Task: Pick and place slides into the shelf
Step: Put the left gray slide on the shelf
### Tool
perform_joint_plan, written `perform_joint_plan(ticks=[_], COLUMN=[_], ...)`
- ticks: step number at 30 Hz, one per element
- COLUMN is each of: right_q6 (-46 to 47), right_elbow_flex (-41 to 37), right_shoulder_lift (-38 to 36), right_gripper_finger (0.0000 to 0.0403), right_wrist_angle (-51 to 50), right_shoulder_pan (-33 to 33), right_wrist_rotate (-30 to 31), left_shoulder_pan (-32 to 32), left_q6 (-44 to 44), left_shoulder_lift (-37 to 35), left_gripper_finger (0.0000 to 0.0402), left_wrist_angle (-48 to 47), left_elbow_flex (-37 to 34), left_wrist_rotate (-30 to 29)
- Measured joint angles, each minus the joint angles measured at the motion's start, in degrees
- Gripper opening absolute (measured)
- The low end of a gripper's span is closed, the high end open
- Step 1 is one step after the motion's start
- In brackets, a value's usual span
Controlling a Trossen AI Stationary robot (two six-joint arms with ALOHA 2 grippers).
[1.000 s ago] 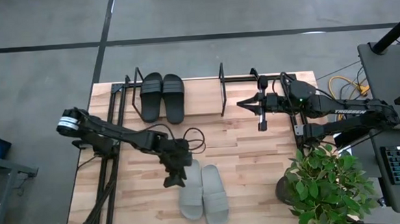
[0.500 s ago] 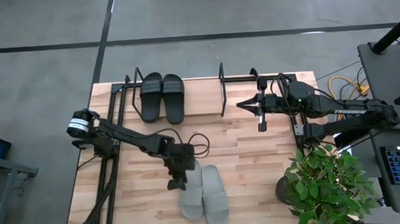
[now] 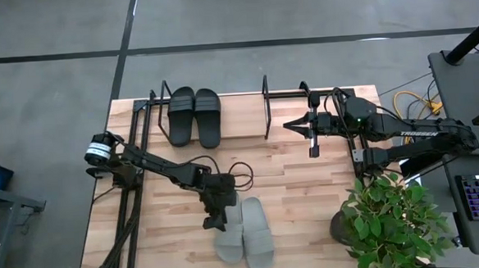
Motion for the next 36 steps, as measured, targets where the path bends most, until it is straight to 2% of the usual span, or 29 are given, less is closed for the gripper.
perform_joint_plan(ticks=[9, 16, 27, 32, 36], right_q6=[-0.02, 0.0, -0.44, -0.46, -0.48], right_elbow_flex=[0.0, -0.02, -0.04, -0.04, -0.04], right_shoulder_lift=[0.0, 0.0, 0.0, 0.0, 0.0], right_gripper_finger=[0.0009, 0.0009, 0.0009, 0.0009, 0.0009], right_wrist_angle=[-0.03, -0.1, -1.19, -1.19, -1.21], right_shoulder_pan=[0.0, 0.0, 0.0, 0.0, -0.02], right_wrist_rotate=[0.02, 0.02, 0.09, 2.44, 3.54], left_shoulder_pan=[-1.51, -1.51, -1.51, -1.38, -1.45], left_q6=[-4.4, -4.43, -4.42, -5.24, -4.14], left_shoulder_lift=[-0.01, 1.64, 5.2, 5.11, 5.11], left_gripper_finger=[0.0155, 0.0152, 0.0152, 0.0151, 0.0126], left_wrist_angle=[0.71, 0.81, 1.28, 1.25, 0.91], left_elbow_flex=[-0.11, -0.17, 0.02, 0.02, 0.0], left_wrist_rotate=[-0.17, -4.52, -0.91, 1.69, 3.59])
